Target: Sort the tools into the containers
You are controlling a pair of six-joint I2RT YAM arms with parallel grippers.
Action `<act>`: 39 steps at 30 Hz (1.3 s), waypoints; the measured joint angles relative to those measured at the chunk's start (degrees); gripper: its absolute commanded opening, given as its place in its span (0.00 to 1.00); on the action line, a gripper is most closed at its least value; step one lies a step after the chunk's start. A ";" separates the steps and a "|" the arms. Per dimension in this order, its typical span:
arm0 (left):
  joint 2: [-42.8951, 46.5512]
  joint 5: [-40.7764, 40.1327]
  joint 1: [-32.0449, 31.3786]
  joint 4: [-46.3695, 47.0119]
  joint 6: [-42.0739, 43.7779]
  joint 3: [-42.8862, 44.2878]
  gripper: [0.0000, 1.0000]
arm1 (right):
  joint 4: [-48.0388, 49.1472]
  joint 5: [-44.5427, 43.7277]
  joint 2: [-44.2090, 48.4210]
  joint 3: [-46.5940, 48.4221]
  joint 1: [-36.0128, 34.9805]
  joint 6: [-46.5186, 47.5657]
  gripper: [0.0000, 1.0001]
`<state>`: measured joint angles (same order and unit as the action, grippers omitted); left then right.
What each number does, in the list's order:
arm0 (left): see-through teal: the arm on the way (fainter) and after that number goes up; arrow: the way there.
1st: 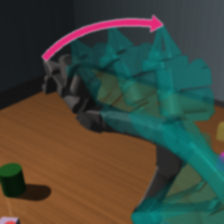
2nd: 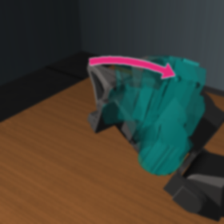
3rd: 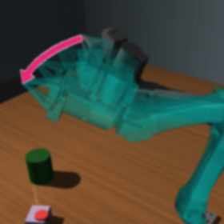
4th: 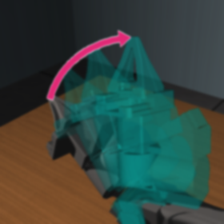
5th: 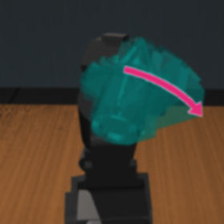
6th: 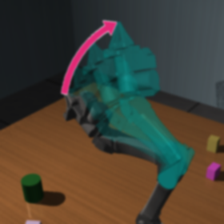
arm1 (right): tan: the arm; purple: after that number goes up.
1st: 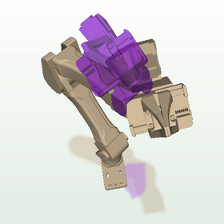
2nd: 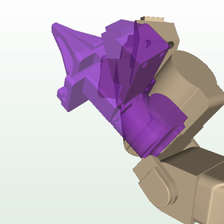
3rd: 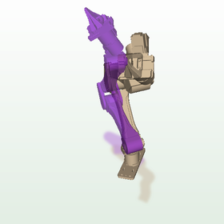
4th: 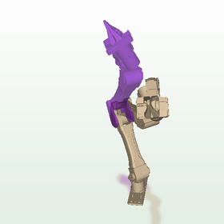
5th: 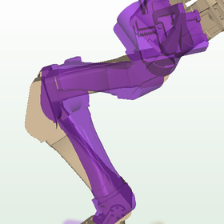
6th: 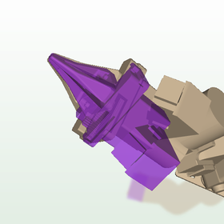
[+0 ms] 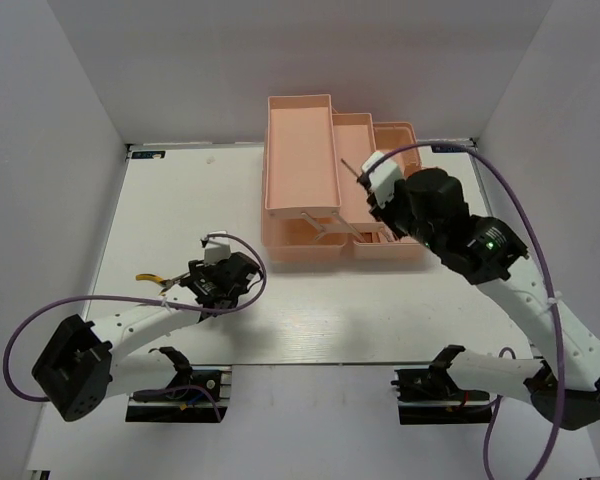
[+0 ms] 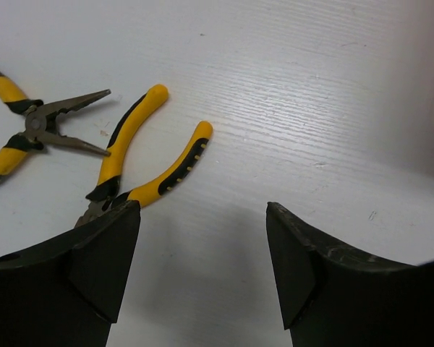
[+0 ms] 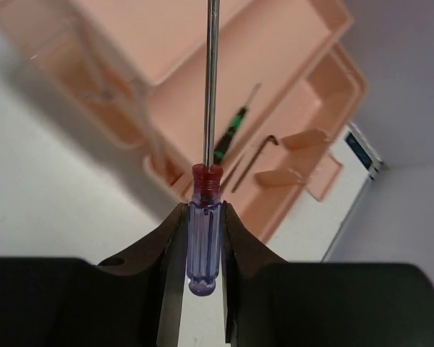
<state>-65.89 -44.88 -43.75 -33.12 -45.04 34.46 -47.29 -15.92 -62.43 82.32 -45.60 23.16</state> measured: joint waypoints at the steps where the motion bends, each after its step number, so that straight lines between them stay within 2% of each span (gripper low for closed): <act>1: 0.00 0.79 0.50 1.40 1.33 -0.33 0.81 | 2.21 -1.92 -0.59 0.00 1.20 -0.74 0.00; 5: 0.04 3.72 2.64 6.08 6.36 -1.57 0.77 | 10.01 -5.53 -8.31 0.90 6.01 -4.83 0.00; 7: -0.07 4.92 3.54 7.82 8.15 -1.97 0.75 | 12.39 -5.31 -15.87 3.98 8.50 -7.65 0.00; 13: -2.19 7.58 5.44 10.32 11.41 -2.10 0.73 | 10.03 1.14 -40.15 21.66 15.50 -18.69 0.00; 14: -2.51 8.07 5.66 10.67 11.78 -2.10 0.71 | 9.70 2.14 -42.64 23.96 16.37 -20.20 0.24; 16: -3.41 8.98 6.19 11.13 12.50 -2.08 0.71 | 8.55 4.13 -45.64 26.58 17.86 -22.86 0.45; 17: -4.22 9.44 6.45 11.26 12.74 -2.03 0.71 | 8.00 5.38 -46.07 26.77 18.56 -23.96 0.58; 18: -5.20 9.77 6.69 11.32 12.96 -1.99 0.71 | 7.10 6.51 -46.12 26.73 19.19 -25.07 0.60; 21: -9.38 10.58 7.45 11.02 13.18 -1.31 0.71 | 7.17 9.86 -44.63 24.92 21.16 -26.71 0.61; 24: -11.67 11.02 8.46 10.93 13.11 -0.44 0.71 | 8.22 13.51 -40.13 19.15 23.15 -28.06 0.63; 33: -11.30 11.65 11.52 10.97 13.22 -0.04 0.70 | 13.11 24.09 -24.28 0.94 30.10 -30.16 0.63; 39: -6.78 12.37 11.65 10.93 13.84 0.11 0.67 | 14.99 29.18 -19.98 -5.51 32.85 -30.64 0.64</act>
<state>-72.66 -32.51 -32.10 -22.20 -31.20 34.57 -32.29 13.26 -82.41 76.82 -12.75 -7.49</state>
